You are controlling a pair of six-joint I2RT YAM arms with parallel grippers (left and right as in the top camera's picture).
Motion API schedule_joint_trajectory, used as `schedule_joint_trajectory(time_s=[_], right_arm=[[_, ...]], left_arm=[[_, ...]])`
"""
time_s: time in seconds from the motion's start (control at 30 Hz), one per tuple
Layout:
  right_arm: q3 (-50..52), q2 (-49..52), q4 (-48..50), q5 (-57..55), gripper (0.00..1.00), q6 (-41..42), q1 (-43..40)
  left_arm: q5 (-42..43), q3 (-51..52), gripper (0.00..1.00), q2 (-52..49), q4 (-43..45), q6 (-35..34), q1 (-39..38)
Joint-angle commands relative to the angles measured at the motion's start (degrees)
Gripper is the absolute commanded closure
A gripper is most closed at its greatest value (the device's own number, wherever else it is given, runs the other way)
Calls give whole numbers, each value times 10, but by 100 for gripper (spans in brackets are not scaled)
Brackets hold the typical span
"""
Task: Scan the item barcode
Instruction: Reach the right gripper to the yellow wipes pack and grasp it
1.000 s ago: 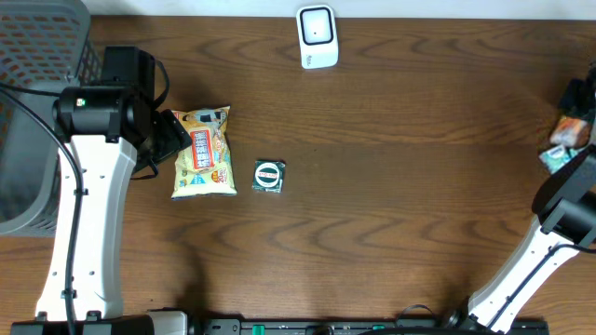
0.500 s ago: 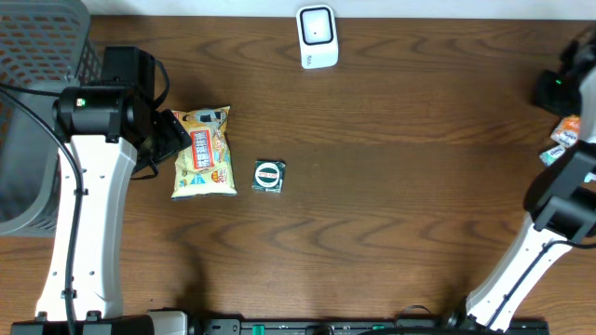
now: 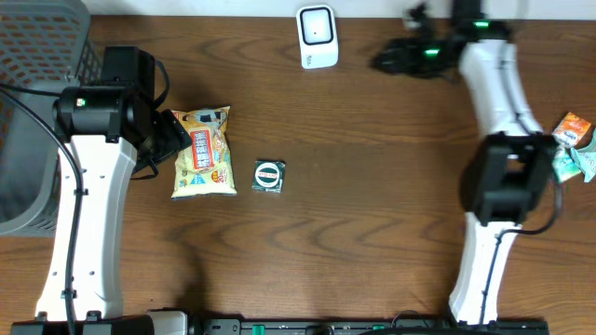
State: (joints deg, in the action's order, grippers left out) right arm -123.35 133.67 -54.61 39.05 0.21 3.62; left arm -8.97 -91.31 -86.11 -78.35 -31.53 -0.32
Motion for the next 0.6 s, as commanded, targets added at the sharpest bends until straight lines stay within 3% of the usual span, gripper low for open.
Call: schedule_joint_trajectory(time_s=[0.0,0.17,0.57], right_arm=[[3,-28,21,-20,20,2,78],[3,-22,89,-122,2,97,202],[3,45,198,-179,1,179,342]], left_arm=[[-5,0,2,0,-3,-3,2],[-5,0,2,0,-3,-3,2],[-5,0,2,0,-3,-3,2]])
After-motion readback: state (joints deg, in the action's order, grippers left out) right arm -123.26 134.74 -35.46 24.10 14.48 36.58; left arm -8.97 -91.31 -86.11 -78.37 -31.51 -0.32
